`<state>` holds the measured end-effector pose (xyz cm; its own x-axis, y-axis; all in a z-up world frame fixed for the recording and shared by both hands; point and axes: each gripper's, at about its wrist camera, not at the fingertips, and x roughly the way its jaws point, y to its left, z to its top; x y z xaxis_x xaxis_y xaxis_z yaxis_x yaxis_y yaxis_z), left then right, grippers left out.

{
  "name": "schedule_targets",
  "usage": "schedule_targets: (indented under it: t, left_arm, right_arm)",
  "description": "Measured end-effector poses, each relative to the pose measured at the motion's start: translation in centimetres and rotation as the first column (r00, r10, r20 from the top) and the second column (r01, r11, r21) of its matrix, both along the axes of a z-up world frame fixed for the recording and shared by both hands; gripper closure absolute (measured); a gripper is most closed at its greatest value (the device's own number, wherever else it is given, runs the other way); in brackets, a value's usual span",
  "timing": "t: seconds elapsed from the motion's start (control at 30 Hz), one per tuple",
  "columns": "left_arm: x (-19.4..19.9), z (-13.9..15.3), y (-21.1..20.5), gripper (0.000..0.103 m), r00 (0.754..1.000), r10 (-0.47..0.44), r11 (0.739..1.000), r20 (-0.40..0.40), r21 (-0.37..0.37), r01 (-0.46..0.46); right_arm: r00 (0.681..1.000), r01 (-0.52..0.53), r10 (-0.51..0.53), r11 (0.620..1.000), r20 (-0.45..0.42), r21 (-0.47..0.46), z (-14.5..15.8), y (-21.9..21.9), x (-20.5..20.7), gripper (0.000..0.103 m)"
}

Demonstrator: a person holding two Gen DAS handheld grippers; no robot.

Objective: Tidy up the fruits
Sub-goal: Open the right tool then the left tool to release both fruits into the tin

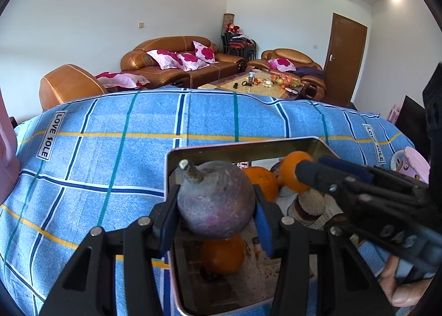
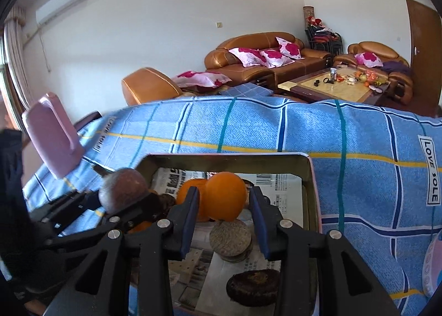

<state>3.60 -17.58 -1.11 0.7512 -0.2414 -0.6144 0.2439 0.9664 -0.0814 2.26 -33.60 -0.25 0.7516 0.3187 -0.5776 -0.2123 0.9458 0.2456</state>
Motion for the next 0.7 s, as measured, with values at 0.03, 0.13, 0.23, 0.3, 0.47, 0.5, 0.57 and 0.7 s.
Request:
schedule_targets:
  t: [0.03,0.13,0.23,0.3,0.47,0.5,0.57,0.7]
  left_arm:
    - [0.0,0.0,-0.1,0.053,1.000,-0.004,1.000,0.001,0.001,0.004]
    - [0.0,0.0,-0.4,0.053,1.000,-0.006,1.000,-0.001,0.009,0.006]
    - [0.1,0.0,-0.4,0.052,1.000,0.000,1.000,-0.005,0.010,0.000]
    - [0.1,-0.1,-0.4,0.052,1.000,0.009,1.000,-0.009,0.017,-0.009]
    - [-0.7,0.6,-0.3,0.034,0.998,0.028,0.999,0.062,0.018,-0.029]
    - [-1.0,0.9,-0.4,0.027,0.995,0.038,0.999,0.092,0.031,-0.041]
    - [-1.5,1.1,-0.6,0.004,0.989,0.057,0.996,0.137,0.053,-0.065]
    - [-2.0,1.5,-0.6,0.000,0.979,0.064,0.995,0.191,0.057,-0.076]
  right_arm:
    - [1.000,0.003,-0.003,1.000,0.008,0.008,0.3,-0.1,-0.2,0.062]
    - [0.999,0.026,-0.026,0.999,0.044,0.019,1.1,-0.3,-0.8,0.056]
    - [0.990,0.102,-0.105,0.994,0.097,0.039,1.6,-0.9,-1.5,0.040]
    - [0.979,0.160,-0.163,0.987,0.120,0.032,1.6,-1.2,-1.6,0.040]
    - [0.955,0.248,-0.249,0.968,0.162,0.029,1.6,-1.7,-1.9,0.040]
    - [0.950,0.259,-0.260,0.966,0.174,0.030,1.7,-1.8,-2.0,0.040]
    - [0.942,0.275,-0.275,0.961,0.190,0.028,1.8,-1.7,-2.2,0.040]
    - [0.922,0.314,-0.314,0.949,0.227,0.038,2.1,-2.3,-2.9,0.040]
